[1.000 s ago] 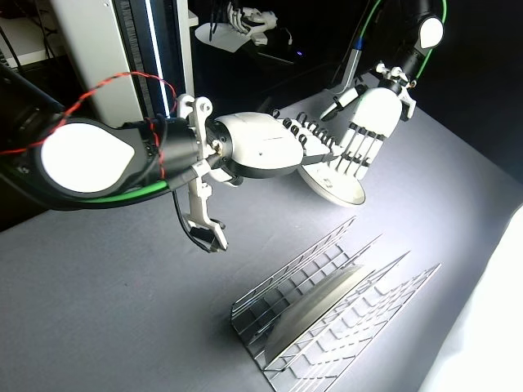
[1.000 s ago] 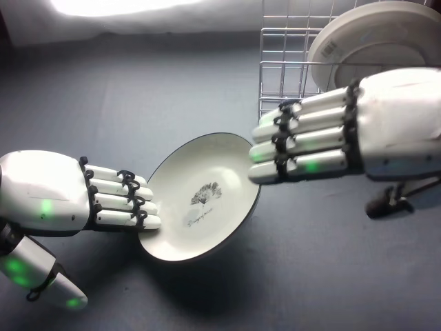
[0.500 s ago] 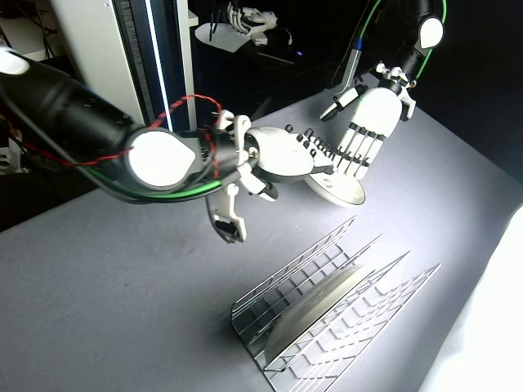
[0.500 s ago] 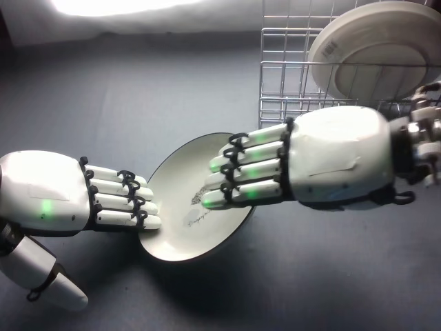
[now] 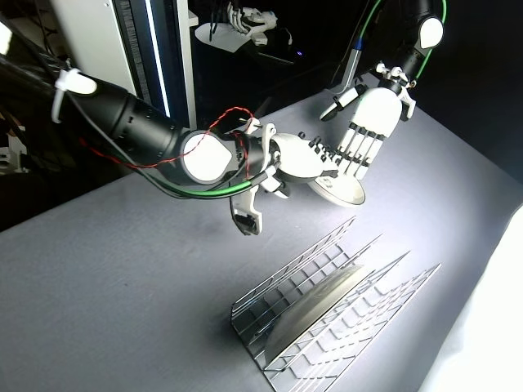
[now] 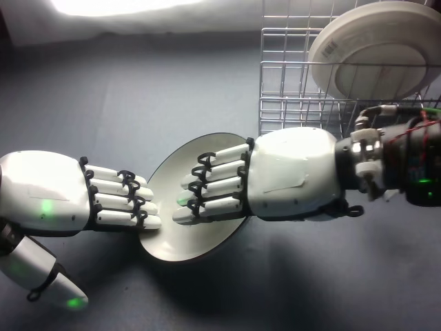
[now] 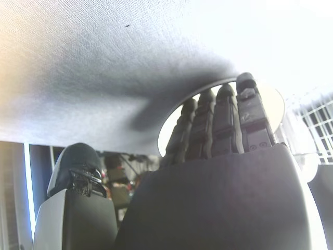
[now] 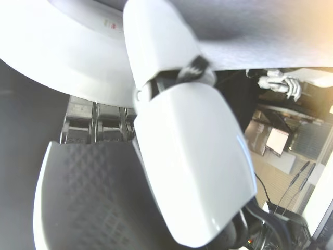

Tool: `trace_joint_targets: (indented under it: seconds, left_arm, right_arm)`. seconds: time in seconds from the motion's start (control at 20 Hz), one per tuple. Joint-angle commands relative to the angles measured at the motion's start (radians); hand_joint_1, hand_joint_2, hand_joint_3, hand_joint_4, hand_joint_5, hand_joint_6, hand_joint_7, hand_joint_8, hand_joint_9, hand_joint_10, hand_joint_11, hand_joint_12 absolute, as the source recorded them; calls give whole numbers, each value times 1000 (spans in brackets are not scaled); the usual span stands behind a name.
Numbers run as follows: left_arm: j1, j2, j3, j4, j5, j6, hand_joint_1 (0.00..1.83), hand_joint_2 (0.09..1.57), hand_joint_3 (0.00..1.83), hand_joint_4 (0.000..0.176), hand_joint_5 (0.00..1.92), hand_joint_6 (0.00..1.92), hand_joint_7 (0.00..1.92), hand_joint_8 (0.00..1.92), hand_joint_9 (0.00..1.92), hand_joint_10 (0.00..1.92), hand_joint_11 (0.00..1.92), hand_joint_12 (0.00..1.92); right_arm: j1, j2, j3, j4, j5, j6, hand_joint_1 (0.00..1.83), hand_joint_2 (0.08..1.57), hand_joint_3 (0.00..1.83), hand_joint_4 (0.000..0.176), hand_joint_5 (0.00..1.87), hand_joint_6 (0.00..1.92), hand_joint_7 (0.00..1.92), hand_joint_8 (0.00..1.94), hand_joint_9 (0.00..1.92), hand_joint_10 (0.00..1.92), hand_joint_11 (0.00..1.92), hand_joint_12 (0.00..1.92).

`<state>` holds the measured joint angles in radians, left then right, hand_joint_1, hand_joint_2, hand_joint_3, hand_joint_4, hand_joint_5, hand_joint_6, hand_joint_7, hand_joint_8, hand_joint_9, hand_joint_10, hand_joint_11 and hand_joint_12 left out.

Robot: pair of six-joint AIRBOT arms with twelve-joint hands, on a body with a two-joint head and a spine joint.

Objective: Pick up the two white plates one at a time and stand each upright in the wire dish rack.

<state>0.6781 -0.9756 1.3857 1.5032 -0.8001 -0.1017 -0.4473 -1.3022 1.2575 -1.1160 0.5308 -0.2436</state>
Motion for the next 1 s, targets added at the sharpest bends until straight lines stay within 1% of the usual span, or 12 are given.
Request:
trace_joint_targets:
  seconds: [0.0,0.1,0.15,0.2,0.3,0.4,0.45,0.55,0.6,0.65,0.7,0.95]
  left_arm:
    - [5,-9,-3,-5,-57,-1,0,1106,3,0,46,8,0,0,0,0,0,0]
    - [5,-10,-3,-5,-57,-1,0,1108,3,0,51,9,0,0,0,0,0,0]
    - [1,-10,-3,-5,-57,-1,0,1102,0,0,29,0,0,0,0,0,0,0]
    - [1,-10,-3,-5,-57,-1,0,1102,0,0,29,0,0,0,0,0,0,0]
    - [0,-10,-3,-5,-57,-1,0,1100,0,0,36,4,0,0,0,0,0,0]
    - [0,-10,-3,-5,-57,-1,0,1105,1,0,36,4,0,0,0,0,0,0]
    - [0,-10,-3,-5,-57,-1,0,1105,1,0,36,4,0,0,0,0,0,0]
    - [-1,-10,-3,-6,-58,-1,0,1107,2,0,29,0,0,0,0,0,0,0]
    - [-1,-10,-3,-7,-58,-1,0,1105,1,0,28,0,0,0,0,0,0,0]
    - [-1,-10,-3,-7,-58,-1,0,1100,0,0,31,1,0,0,0,0,0,0]
    - [-1,-10,-3,-7,-58,-1,0,1101,0,0,32,2,0,0,0,0,0,0]
    - [0,-10,-4,-8,-59,-1,0,1105,1,0,20,1,0,0,0,0,0,0]
  right_arm:
    - [5,-7,8,41,53,-8,1601,1125,3,0,9,1,0,0,0,0,0,377]
    - [5,-31,34,41,44,-11,1585,1119,0,0,31,5,12,2,32,7,0,441]
    - [7,-66,61,42,12,-11,1506,1114,0,0,136,12,107,5,143,20,0,719]
    - [7,-69,63,43,10,-11,1506,1114,0,0,136,12,107,5,143,20,0,719]
    - [7,-82,70,56,-1,-11,1444,1117,0,0,279,15,294,11,337,28,0,1062]
    - [7,-95,75,62,-18,-12,1339,1090,0,0,469,16,516,8,516,23,112,1078]
    - [8,-98,76,63,-20,-13,1339,1090,0,0,469,16,516,8,516,23,112,1078]
    - [11,-104,77,64,-24,-14,1330,1034,0,0,839,43,865,30,841,59,444,1050]
    - [12,-104,77,64,-24,-16,1265,1048,13,0,1011,731,1105,502,1021,31,635,919]
    - [13,-104,77,64,-25,-17,1363,1059,0,0,1035,863,1143,617,1016,761,775,949]
    - [14,-104,77,64,-25,-18,1385,1046,2,0,1061,840,1160,556,1068,912,889,1001]
    - [24,-90,78,64,-11,-21,1398,1027,0,0,1109,743,1211,422,1141,913,914,1100]
